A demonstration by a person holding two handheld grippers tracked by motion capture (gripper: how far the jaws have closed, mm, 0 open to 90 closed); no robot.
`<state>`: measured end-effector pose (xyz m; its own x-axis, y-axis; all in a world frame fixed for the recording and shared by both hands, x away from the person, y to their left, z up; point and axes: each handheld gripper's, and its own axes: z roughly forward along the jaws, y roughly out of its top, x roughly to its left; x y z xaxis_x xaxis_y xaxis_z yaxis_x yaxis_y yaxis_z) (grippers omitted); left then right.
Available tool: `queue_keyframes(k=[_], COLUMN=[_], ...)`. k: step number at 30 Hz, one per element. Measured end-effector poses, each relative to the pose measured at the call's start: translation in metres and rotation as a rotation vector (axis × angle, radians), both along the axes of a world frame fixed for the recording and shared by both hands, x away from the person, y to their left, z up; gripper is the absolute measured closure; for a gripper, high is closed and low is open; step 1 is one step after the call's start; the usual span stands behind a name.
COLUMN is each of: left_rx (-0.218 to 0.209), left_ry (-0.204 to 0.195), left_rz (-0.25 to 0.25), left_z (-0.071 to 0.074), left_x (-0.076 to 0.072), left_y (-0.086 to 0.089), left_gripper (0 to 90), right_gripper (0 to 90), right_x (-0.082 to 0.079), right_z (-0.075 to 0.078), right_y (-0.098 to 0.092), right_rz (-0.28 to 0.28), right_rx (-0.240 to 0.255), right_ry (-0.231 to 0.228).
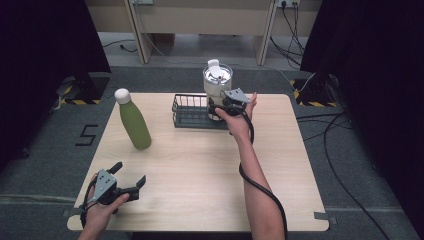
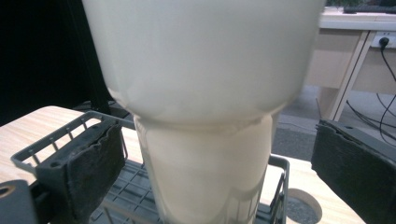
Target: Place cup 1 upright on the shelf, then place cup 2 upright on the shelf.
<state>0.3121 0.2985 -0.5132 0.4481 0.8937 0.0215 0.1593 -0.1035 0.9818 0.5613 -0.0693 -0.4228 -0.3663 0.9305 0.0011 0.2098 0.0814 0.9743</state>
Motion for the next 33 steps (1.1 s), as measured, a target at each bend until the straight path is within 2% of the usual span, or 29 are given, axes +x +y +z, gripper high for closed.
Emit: queue_keyframes(k=[10,16,25,33], left_rx=[-0.005,-0.012,-0.019,-0.022], left_ry=[-0.005,-0.006,-0.018,-0.021], left_rz=[0.004,0.006,-0.008,-0.002], left_z=[0.000,0.001,0.002,0.002], left_x=[0.002,0.003,0.001,0.000], left_y=[-0.001,-0.001,-0.003,-0.003], left_gripper=[0.5,0.3,0.0,0.0], right_gripper=[5.3,7.0,8.3,9.2], right_x=[-0.018,-0.030,-0.053,-0.067], right_z=[-0.001,0.001,0.004,0.001], right_y=[-0.012,-0.026,-0.043,-0.049], right_rz=[0.010,-0.001,-0.021,-0.010], right_rx=[0.000,0.000,0.025,0.034], right_ry=[0.020,0.026,0.010,0.006])
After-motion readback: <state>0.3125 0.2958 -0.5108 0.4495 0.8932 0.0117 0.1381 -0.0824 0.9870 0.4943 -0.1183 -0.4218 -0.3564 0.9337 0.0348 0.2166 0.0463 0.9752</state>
